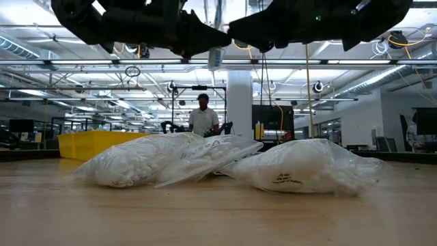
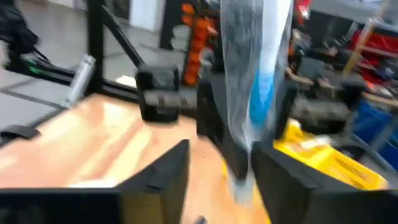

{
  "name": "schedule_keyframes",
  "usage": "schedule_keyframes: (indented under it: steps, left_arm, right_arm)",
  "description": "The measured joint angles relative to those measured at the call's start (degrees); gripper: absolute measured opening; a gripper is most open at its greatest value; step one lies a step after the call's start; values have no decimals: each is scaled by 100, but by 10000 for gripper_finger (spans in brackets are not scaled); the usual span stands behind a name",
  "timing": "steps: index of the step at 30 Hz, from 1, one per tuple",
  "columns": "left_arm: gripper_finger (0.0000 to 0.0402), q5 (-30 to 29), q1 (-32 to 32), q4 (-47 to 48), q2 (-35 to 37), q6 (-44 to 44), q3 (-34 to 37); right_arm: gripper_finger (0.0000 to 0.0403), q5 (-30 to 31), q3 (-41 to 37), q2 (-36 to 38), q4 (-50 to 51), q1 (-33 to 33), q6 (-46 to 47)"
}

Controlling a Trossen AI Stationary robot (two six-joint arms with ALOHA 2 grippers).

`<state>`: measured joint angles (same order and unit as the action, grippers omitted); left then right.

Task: Pick & Place Travel size toiletries
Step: Put the blue toothbrush into the middle left yellow bin

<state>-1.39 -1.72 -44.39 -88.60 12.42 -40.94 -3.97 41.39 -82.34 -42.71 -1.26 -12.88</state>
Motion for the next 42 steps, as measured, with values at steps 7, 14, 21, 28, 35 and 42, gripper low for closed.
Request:
schedule_keyframes:
  steps: [7,14,21,28,35,42]
  left_arm:
    - [9,-1116,1,1419,993,-102,-1]
    - [7,-2305,310,2686,2324,-600,445]
    - [8,-3520,1253,2826,3950,-2439,1914]
    - [8,-3744,2164,3098,5043,-4546,2961]
    - [12,-3763,2645,3137,5116,-5173,3432]
    - [6,-3766,2957,3282,5115,-4796,3435]
  right_arm:
    - [258,855,-2,848,1635,3,242]
    - [270,1166,-7,1165,2198,3,609]
    - [255,1167,-7,1165,2198,5,616]
    - [251,1168,-7,1165,2137,5,491]
    - [251,1167,-7,1165,2127,5,449]
    - [251,1163,-7,1165,2159,5,466]
